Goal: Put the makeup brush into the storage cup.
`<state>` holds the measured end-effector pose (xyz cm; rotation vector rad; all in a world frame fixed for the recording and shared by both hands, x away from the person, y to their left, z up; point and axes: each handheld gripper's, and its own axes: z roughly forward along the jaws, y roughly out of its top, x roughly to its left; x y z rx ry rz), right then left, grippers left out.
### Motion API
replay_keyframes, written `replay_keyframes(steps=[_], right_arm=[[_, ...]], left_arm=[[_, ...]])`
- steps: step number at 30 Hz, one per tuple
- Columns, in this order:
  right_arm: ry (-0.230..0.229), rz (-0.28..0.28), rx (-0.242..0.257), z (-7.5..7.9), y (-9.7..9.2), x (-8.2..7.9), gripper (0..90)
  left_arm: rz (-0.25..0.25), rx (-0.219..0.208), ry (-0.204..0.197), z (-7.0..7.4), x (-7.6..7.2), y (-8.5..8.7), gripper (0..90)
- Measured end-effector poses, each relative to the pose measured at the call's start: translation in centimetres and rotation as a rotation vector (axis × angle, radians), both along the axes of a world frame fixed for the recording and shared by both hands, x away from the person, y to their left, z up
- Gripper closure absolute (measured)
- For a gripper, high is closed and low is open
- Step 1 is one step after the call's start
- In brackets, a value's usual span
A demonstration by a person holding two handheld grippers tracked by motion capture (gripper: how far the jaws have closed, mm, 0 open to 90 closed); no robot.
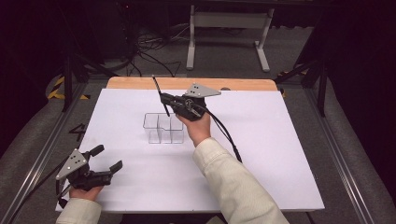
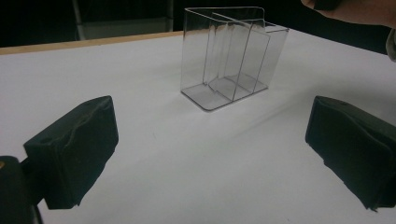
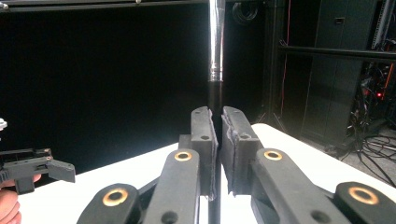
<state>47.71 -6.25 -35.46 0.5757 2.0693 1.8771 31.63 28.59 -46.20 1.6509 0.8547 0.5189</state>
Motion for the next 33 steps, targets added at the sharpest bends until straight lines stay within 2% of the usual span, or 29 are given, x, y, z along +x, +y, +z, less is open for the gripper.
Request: replay_keyframes(steps=[8, 33], right_arm=[[0.004, 0.013, 0.0, -0.8, 0.6, -0.1, 84.4], [0.069, 0.003, -0.023, -4.3, 0.6, 0.3, 84.3]], left_arm=[[-0.003, 0.002, 0.003, 0.0, 0.0, 0.0, 3.2], [-0.009, -0.003, 0.005, 0.0, 0.0, 0.0, 3.2]])
